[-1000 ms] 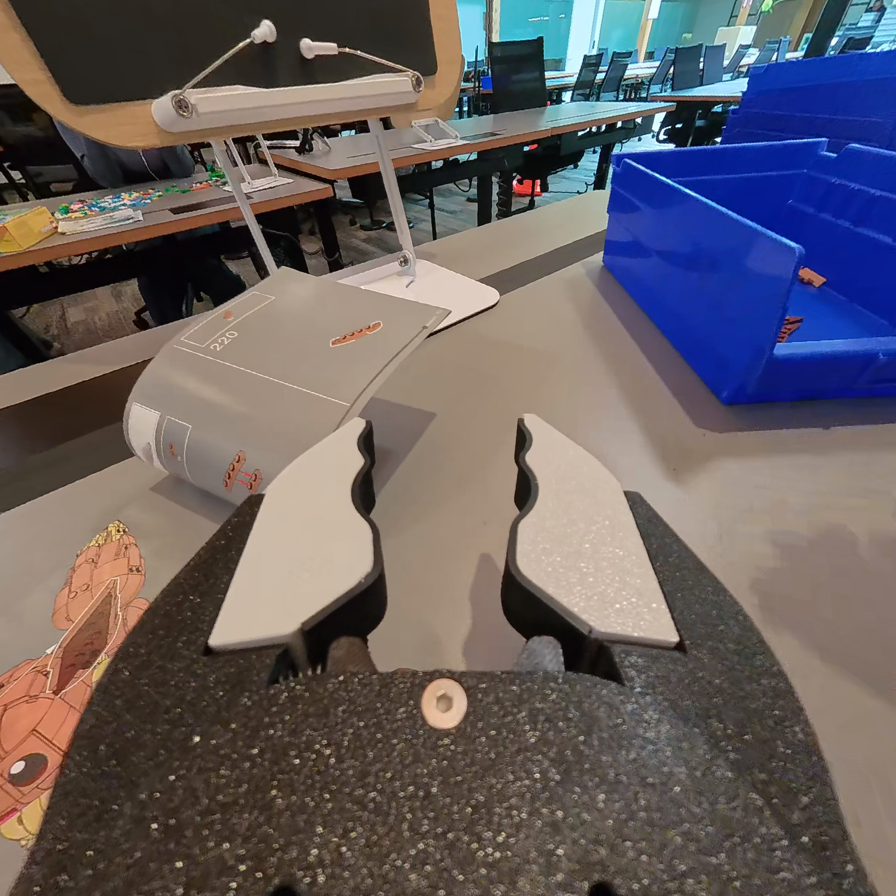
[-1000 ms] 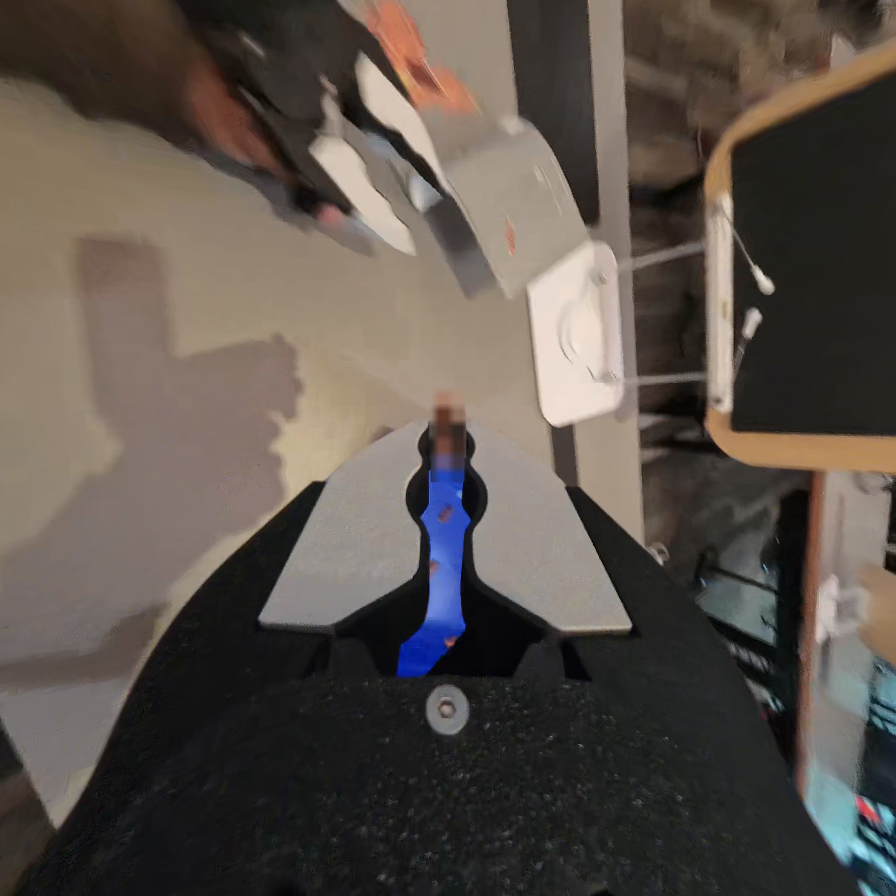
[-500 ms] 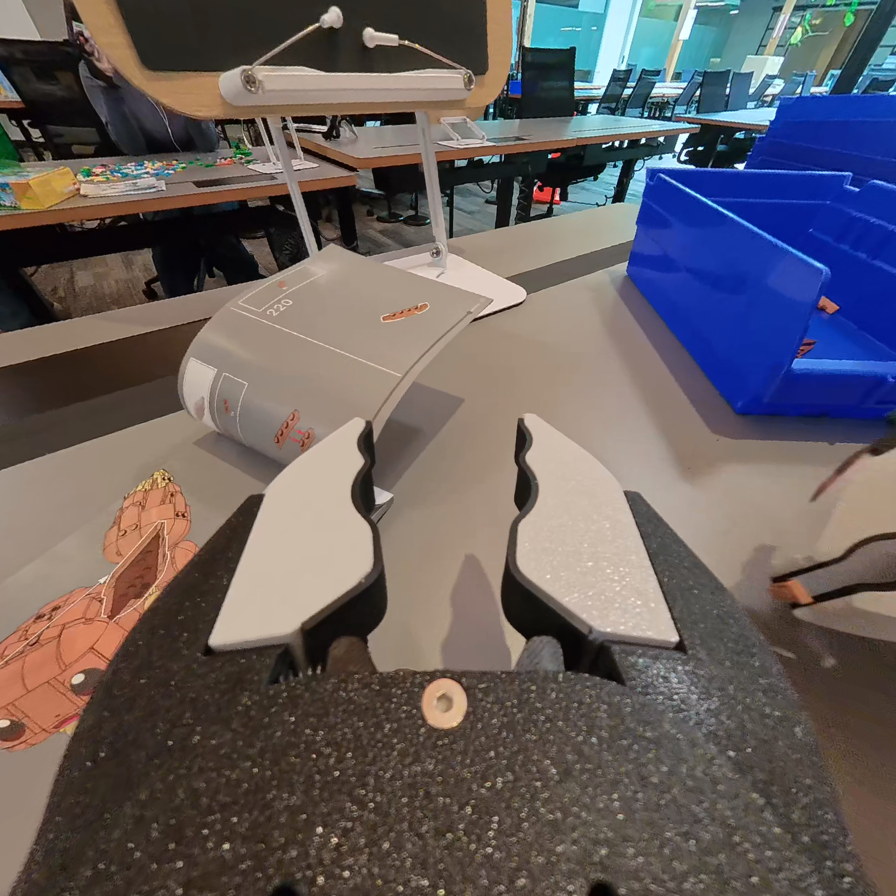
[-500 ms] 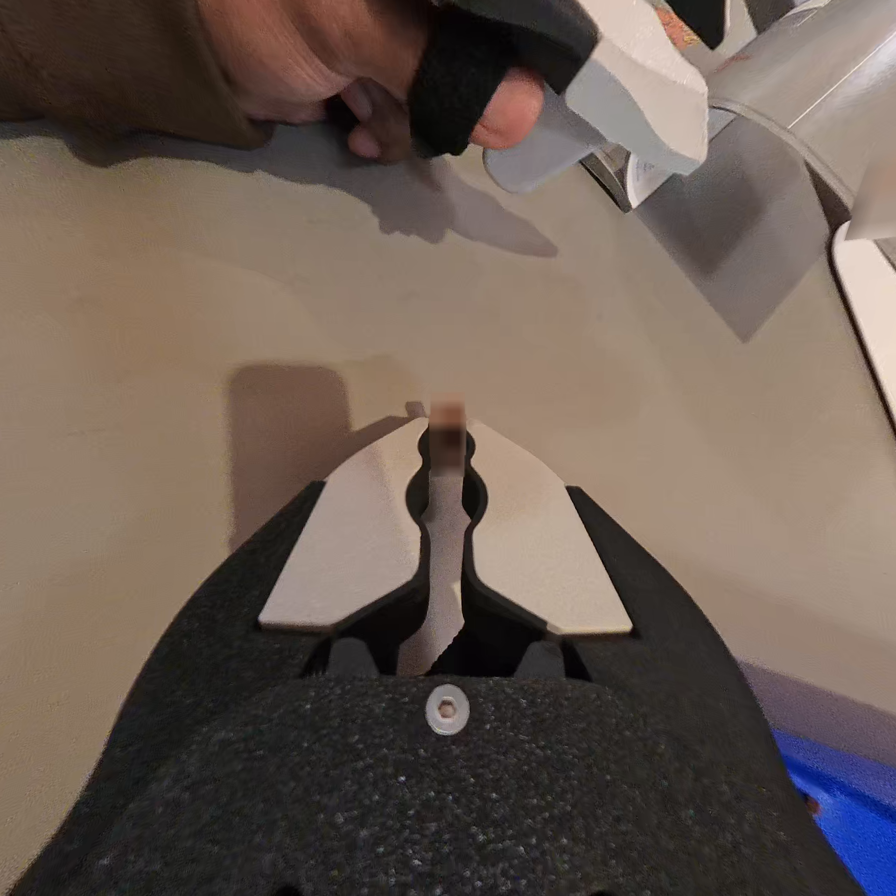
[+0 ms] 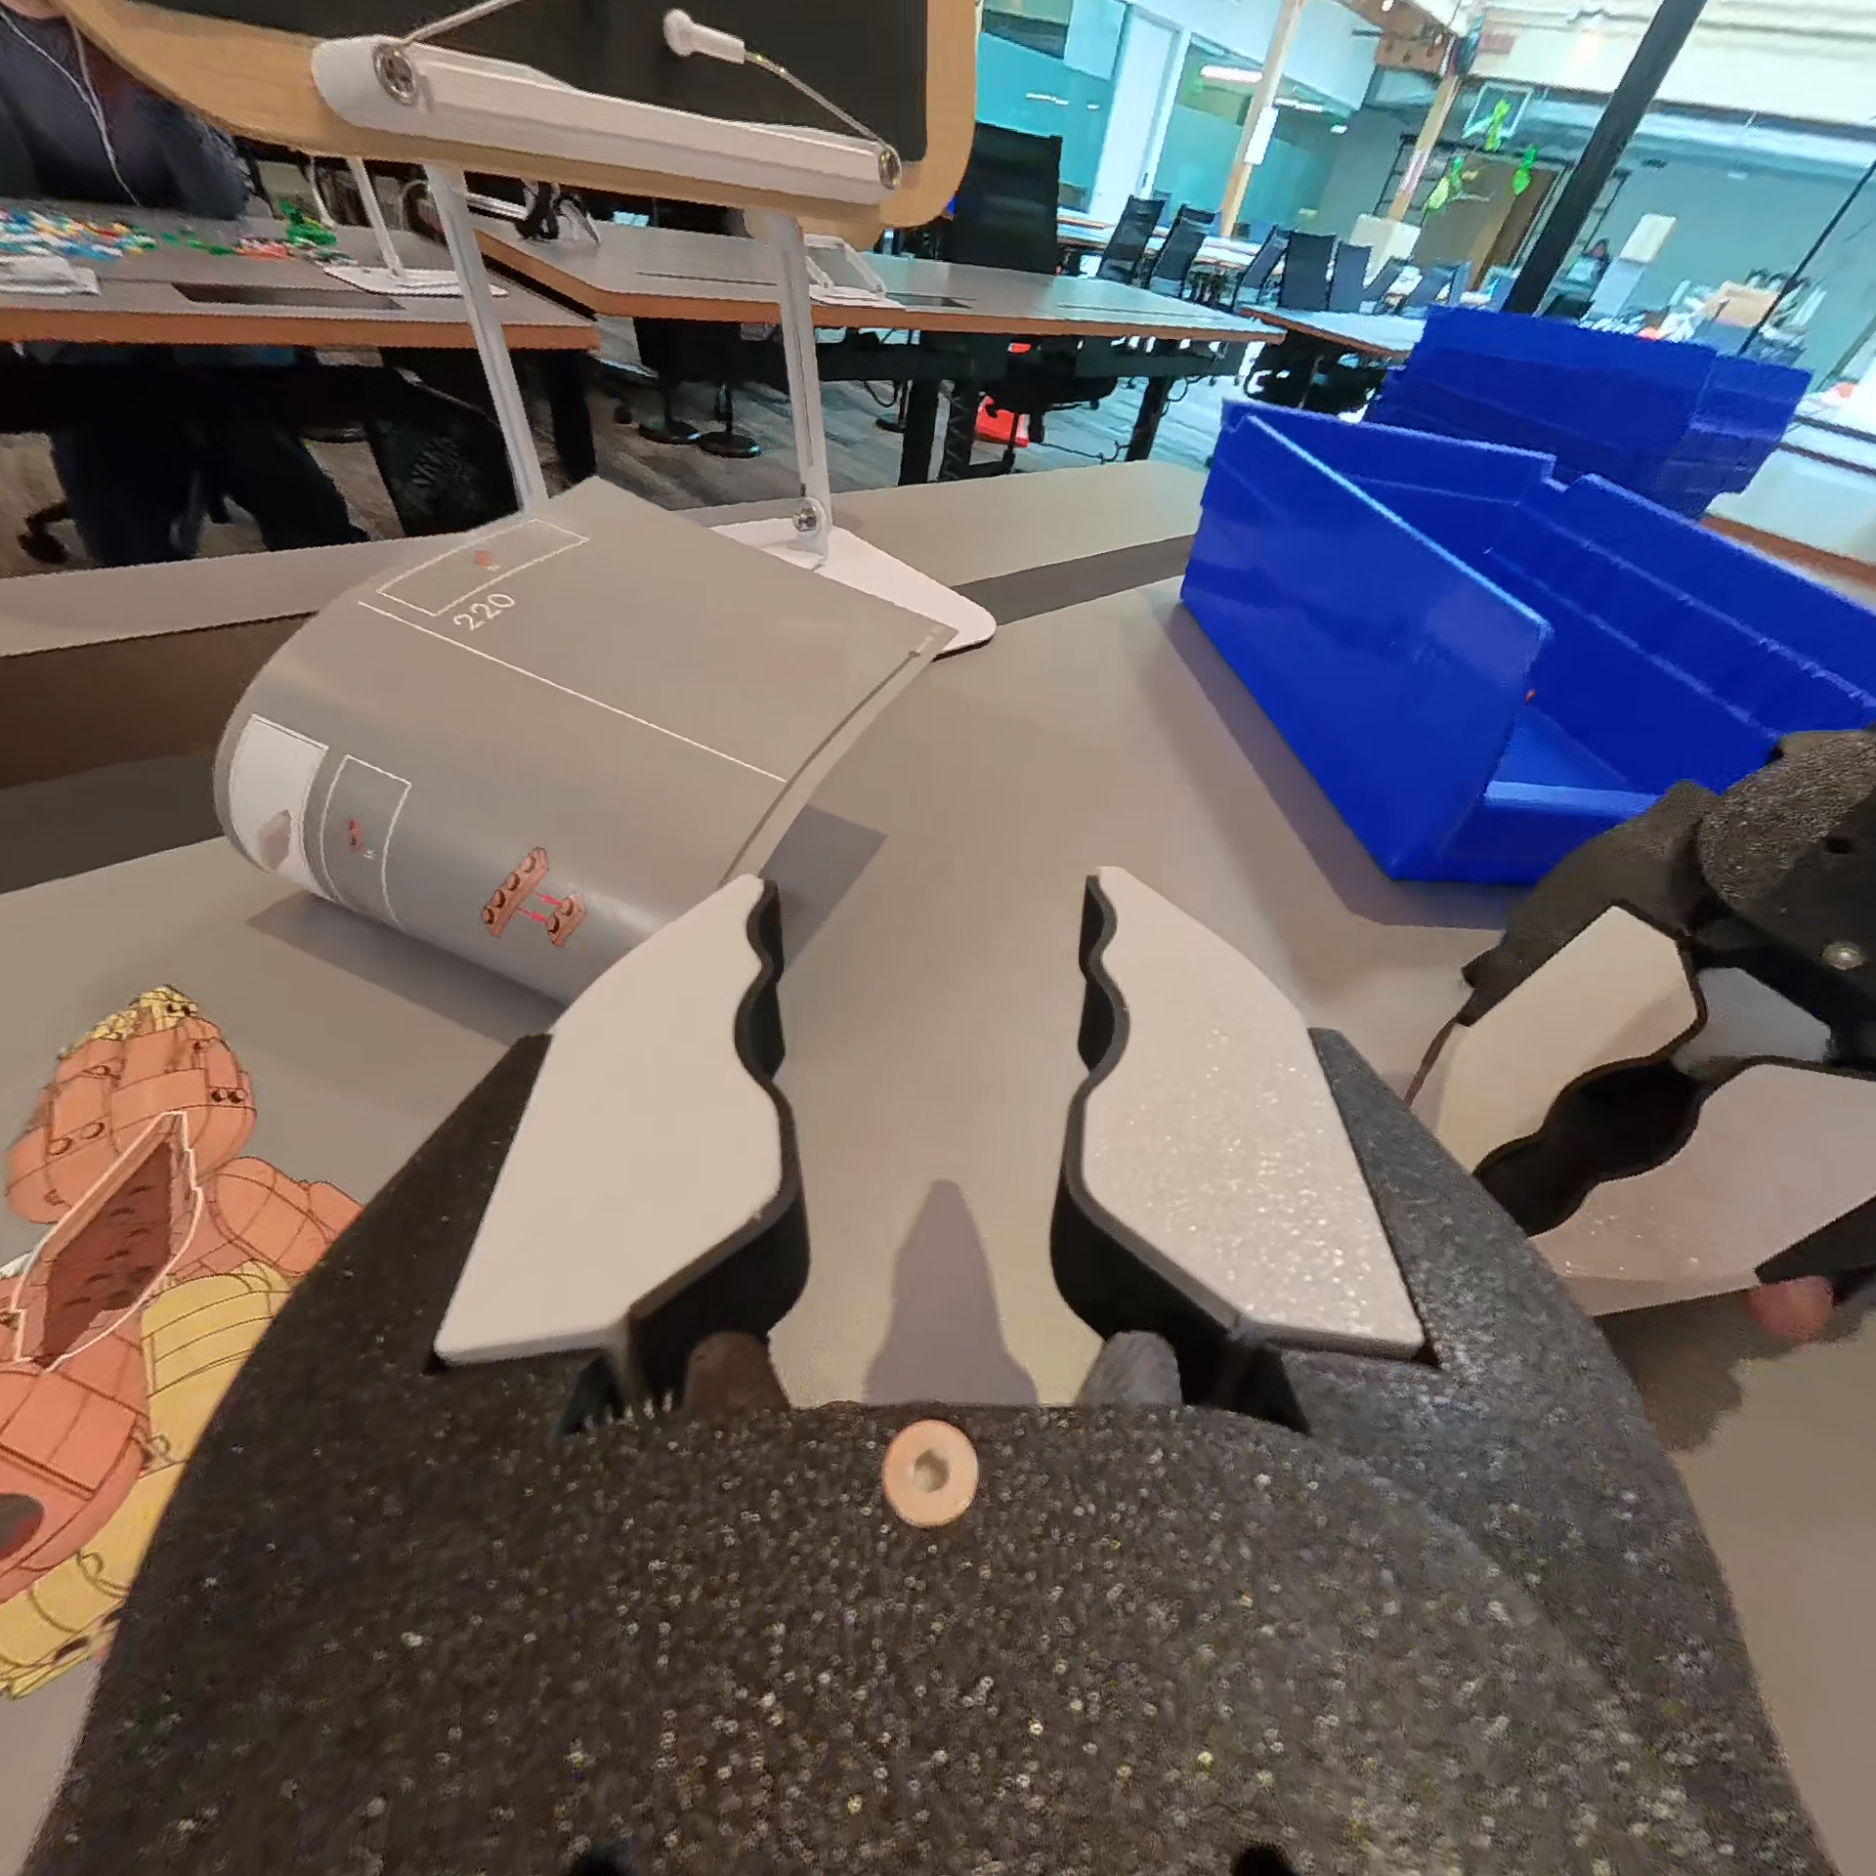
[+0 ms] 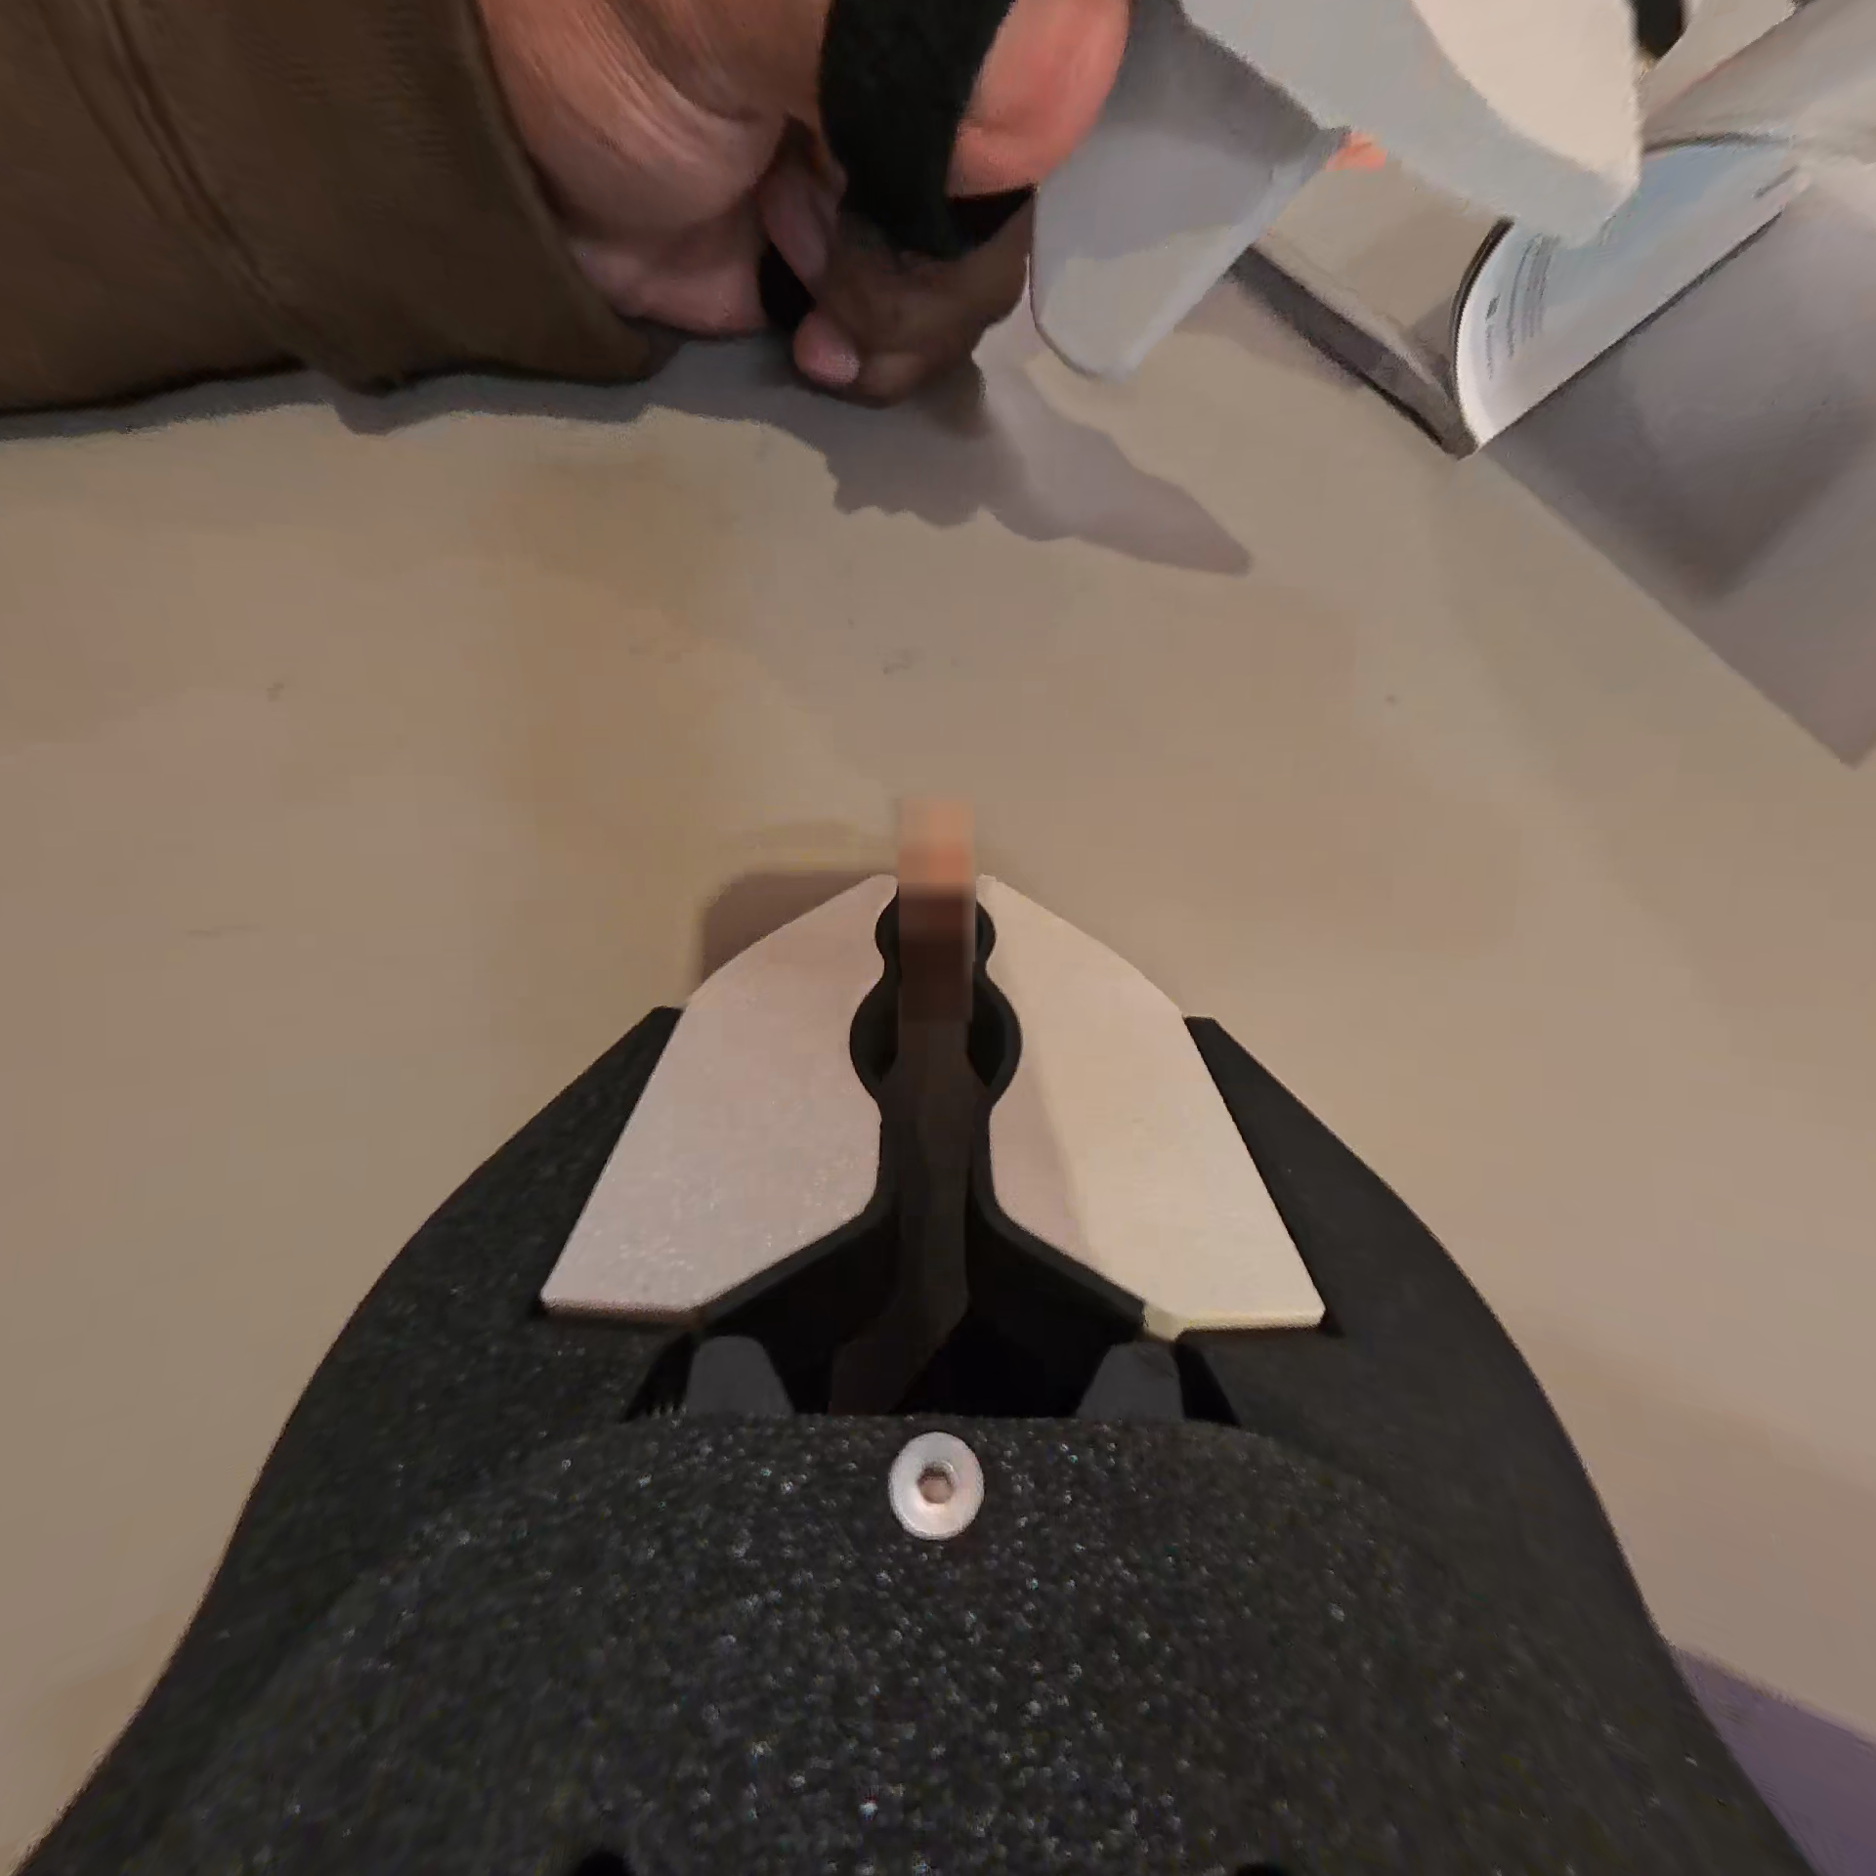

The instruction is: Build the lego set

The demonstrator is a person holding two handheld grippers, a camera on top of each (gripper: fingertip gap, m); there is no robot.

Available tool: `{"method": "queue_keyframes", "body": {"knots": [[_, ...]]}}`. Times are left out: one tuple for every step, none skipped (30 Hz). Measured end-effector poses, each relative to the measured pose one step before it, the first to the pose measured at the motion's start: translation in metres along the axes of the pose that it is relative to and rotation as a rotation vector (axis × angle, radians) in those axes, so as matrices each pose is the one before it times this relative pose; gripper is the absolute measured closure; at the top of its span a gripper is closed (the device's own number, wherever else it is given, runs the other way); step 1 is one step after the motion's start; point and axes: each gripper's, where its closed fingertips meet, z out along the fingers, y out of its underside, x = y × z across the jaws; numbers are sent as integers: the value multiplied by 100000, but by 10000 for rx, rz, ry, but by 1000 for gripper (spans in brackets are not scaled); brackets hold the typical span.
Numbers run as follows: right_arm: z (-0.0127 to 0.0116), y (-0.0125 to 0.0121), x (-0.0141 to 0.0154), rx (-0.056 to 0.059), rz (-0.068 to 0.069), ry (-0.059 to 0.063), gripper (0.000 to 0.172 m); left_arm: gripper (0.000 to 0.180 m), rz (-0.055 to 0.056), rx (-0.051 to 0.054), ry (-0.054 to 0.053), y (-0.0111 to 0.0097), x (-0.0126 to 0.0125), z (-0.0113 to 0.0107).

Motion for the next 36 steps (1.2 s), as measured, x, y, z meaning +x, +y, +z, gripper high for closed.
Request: {"method": "queue_keyframes", "body": {"knots": [[-144, -125, -8, 162, 23, -37, 163, 124, -140, 41, 137, -43, 22, -44], [-140, -121, -84, 162, -11, -85, 163, 124, -118, 26, 142, -26, 54, -27], [-156, -143, -52, 166, -2, -61, 162, 124, -82, 6, 147, -7, 87, -16], [-128, -136, -70, 152, 30, -100, 162, 124, -43, -15, 119, 17, 94, 8], [-85, -73, -36, 99, 67, -114, 160, 123, -10, -13, 103, 19, 118, 10], [-69, -60, 7, 73, 103, -99, 158, 123, 11, -9, 77, 9, 101, 14], [-77, -90, 35, 98, 100, -77, 158, 123, 19, -9, 54, 14, 75, 5], [-89, -98, 4, 104, 71, -61, 157, 123, 23, -18, 69, 16, 112, 18], [-81, -57, -23, 78, 42, -52, 155, 123, 33, -20, 107, 30, 163, 19], [-50, -24, -12, 43, 17, -11, 154, 123, 38, -25, 117, 35, 172, 25], [-28, -8, -7, 24, -8, 16, 154, 123, 26, -20, 58, 29, 103, 20], [-14, -5, -32, 12, -39, 23, 153, 123, 9, -15, 0, 19, 11, 11], [11, 18, -25, -7, -46, 34, 153, 123, 6, -6, 4, 8, 10, 7], [21, 19, -20, -19, -44, 36, 153, 123, 8, -3, 16, -4, 27, -3], [18, 16, 3, -13, -44, 59, 152, 123, 15, -4, 21, 9, 36, 0], [-4, 1, 32, 7, -28, 63, 152, 123, 26, -5, 25, 2, 54, 9], [-34, -21, 38, 30, -13, 70, 152, 123, 36, -8, 25, 10, 66, 9], [-56, -56, 50, 62, -18, 87, 151, 124, 55, -19, 13, 29, 76, 17], [-94, -66, 54, 76, -12, 97, 151, 124, 96, -30, 26, 41, 132, 35], [-93, -63, 79, 84, -6, 105, 151, 124, 122, -44, 37, 48, 165, 58], [-107, -97, 65, 105, -17, 106, 151, 124, 140, -47, 17, 55, 166, 62], [-126, -93, 92, 111, -28, 132, 151, 124, 174, -32, 3, 35, 186, 50], [-127, -122, 124, 127, -21, 151, 152, 124, 206, -2, 17, 5, 235, 40], [-137, -136, 127, 132, -22, 154, 152, 124, 212, 12, 22, -13, 259, 33], [-138, -108, 90, 109, -40, 134, 151, 124, 197, 19, -6, -26, 203, 46], [-115, -87, 60, 90, -57, 130, 151, 124, 184, 42, 13, -62, 236, 63], [-95, -66, 77, 74, -60, 146, 152, 124, 188, 36, 60, -45, 287, 31], [-101, -78, 56, 72, -81, 141, 152, 124, 184, 10, 37, -13, 237, 33], [-90, -70, 63, 76, -88, 141, 151, 124, 144, -13, 28, 15, 179, 38], [-68, -68, 56, 60, -70, 120, 151, 124, 89, -32, 71, 32, 169, 48], [-46, -43, 70, 38, -35, 102, 151, 124, 39, -43, 85, 54, 131, 38], [-28, -40, 115, 32, -6, 101, 151, 124, -6, -13, 27, 14, 26, 8], [-14, -17, 41, 15, 4, 32, 152, 124, -32, 31, 4, -31, -34, -29], [0, 2, 7, 2, 15, -10, 152, 124, -61, 49, -5, -58, -69, -55], [-8, -8, 46, 8, 28, 12, 152, 124, -84, 41, 4, -54, -76, -37], [-4, -16, 62, 13, 32, 27, 152, 124, -86, 42, 16, -45, -77, -48]]}}
